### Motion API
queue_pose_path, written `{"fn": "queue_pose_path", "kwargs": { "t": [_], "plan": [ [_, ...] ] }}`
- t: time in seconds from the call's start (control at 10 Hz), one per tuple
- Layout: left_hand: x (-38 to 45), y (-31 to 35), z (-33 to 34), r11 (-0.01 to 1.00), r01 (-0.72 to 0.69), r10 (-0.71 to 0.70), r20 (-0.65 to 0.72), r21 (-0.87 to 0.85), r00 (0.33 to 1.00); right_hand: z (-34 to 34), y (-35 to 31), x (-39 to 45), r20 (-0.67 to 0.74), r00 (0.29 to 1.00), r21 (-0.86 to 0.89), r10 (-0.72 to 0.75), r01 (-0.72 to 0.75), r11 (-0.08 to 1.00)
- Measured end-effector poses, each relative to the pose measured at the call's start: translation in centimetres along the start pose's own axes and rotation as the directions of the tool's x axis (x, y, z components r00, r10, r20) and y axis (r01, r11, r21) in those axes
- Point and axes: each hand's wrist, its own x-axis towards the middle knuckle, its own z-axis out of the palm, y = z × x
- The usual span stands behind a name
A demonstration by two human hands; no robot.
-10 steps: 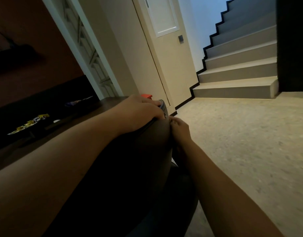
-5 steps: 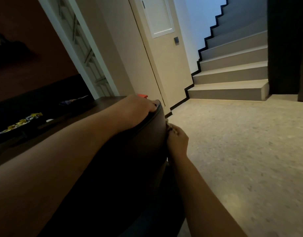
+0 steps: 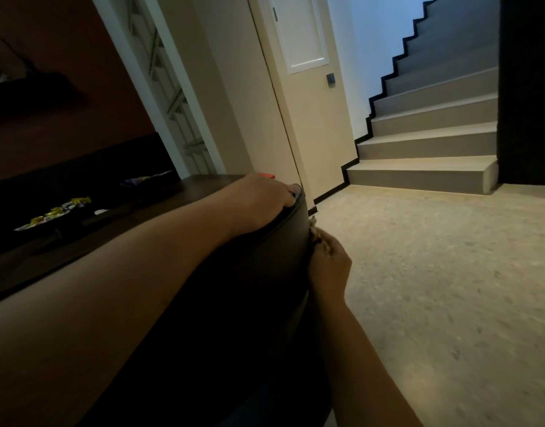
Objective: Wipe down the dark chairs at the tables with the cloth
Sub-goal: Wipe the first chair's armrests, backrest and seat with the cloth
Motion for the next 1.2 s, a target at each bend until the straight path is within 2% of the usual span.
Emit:
{"fn": "queue_pose_path", "kwargs": {
  "t": [0.1,0.2,0.3,0.4,0.5,0.6,0.7,0.8,0.9,1.0,1.1,1.2],
  "plan": [
    [0.1,-0.2,0.0,1.000,0.020,-0.019,0.030,-0.016,0.999,-0.7,2.4,0.0,0.027,0.961,-0.019,0.277,-0.276,0.961],
    [0.1,-0.2,0.0,0.996,0.061,-0.059,0.036,-0.066,0.998,-0.5,0.5,-0.3,0.004,0.979,-0.021,0.201,-0.201,0.979],
    [-0.1,0.0,0.1,0.983,0.092,-0.092,0.007,-0.156,0.996,0.2,-4.0,-1.8,0.003,0.989,0.089,-0.146,0.145,0.985],
    [0.0,0.4,0.2,0.945,0.149,-0.162,-0.020,-0.290,0.987,0.7,-6.4,-3.3,-0.009,0.928,0.178,-0.372,0.367,0.913],
    [-0.2,-0.1,0.1,0.956,0.153,-0.166,-0.032,-0.252,0.986,0.5,-4.5,-3.1,-0.057,0.959,0.150,-0.279,0.284,0.947],
    [1.0,-0.9,1.1,0.932,0.169,-0.194,-0.046,-0.319,0.980,-0.3,-0.4,-3.0,-0.088,0.996,0.071,0.005,0.001,0.997],
    [1.6,-1.3,1.3,0.889,0.198,-0.215,0.005,-0.413,0.977,-0.7,0.4,-2.6,-0.062,0.983,0.048,0.173,-0.170,0.984],
    [1.6,-1.2,1.4,0.889,0.195,-0.206,0.019,-0.413,0.978,-0.2,-3.1,-3.0,-0.054,0.997,0.111,0.061,-0.055,0.992],
    [1.5,-1.2,1.5,0.889,0.188,-0.200,0.015,-0.418,0.980,0.7,-6.1,-4.7,-0.054,0.978,0.215,-0.199,0.206,0.955],
    [0.8,-1.0,1.4,0.874,0.194,-0.208,0.019,-0.446,0.978,0.6,-5.2,-5.4,-0.090,0.959,0.221,-0.269,0.282,0.933],
    [1.2,-1.0,1.3,0.869,0.191,-0.200,0.028,-0.458,0.979,-0.3,-1.1,-5.4,-0.129,0.988,0.138,-0.085,0.103,0.985],
    [1.4,-1.1,1.4,0.874,0.184,-0.195,0.022,-0.451,0.981,-1.1,2.1,-5.2,-0.079,0.985,0.077,0.155,-0.149,0.986]
  ]
}}
